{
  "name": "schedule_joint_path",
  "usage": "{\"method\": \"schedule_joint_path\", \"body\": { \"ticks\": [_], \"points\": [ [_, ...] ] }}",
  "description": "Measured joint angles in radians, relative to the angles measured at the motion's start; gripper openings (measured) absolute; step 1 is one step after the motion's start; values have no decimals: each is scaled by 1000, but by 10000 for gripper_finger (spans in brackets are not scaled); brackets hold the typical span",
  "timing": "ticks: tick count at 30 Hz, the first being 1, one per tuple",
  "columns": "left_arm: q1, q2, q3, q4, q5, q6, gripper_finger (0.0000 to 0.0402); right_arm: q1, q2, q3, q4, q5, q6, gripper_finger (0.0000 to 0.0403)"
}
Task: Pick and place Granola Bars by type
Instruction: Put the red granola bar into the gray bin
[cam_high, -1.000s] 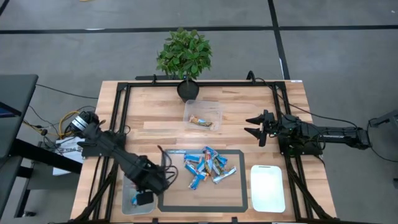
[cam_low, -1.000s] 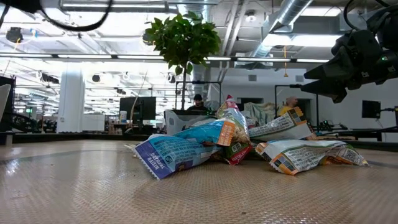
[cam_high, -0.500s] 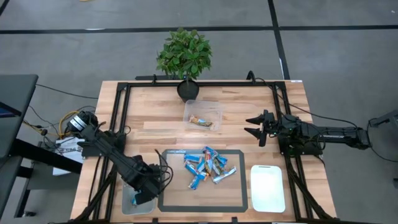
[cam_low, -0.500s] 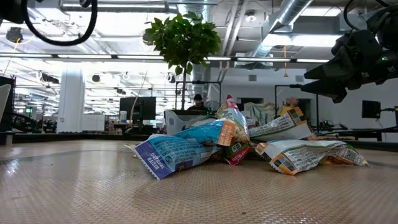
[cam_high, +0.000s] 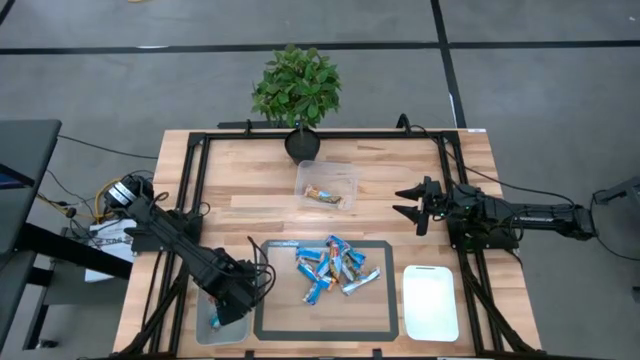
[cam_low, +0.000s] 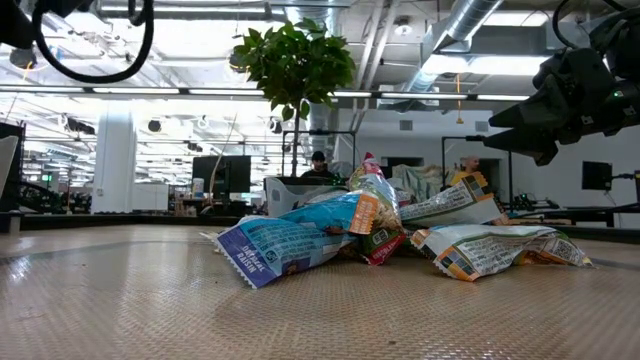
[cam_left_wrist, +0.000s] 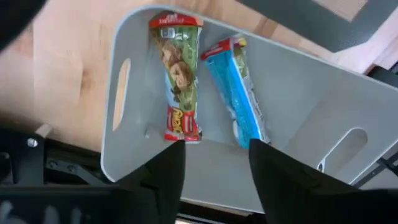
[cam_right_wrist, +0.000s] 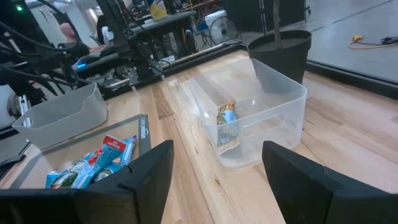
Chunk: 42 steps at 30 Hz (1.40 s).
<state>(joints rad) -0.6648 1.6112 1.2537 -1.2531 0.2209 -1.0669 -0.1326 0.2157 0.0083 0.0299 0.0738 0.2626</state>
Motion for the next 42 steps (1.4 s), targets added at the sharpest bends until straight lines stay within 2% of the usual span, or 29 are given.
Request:
{"method": "schedule_joint_path", "body": {
  "ticks": [10, 16, 19, 28, 33, 42],
  "points": [
    [20, 0, 0, 139, 1, 78, 179, 0, 0, 0, 0, 0, 0, 240],
    [39, 0, 0, 314, -12, 194, 178, 0, 0, 0, 0, -1, 0, 240],
    [57, 0, 0, 428, -69, 310, 177, 0, 0, 0, 0, -1, 0, 240],
    [131, 2, 0, 707, -340, 791, 177, 0, 0, 0, 0, -4, 0, 240],
    [197, 24, 0, 828, -360, 985, 177, 0, 0, 0, 0, -4, 0, 240],
    [300, 147, -1, 979, -391, 1253, 177, 0, 0, 0, -1, -3, 0, 240]
  ]
}}
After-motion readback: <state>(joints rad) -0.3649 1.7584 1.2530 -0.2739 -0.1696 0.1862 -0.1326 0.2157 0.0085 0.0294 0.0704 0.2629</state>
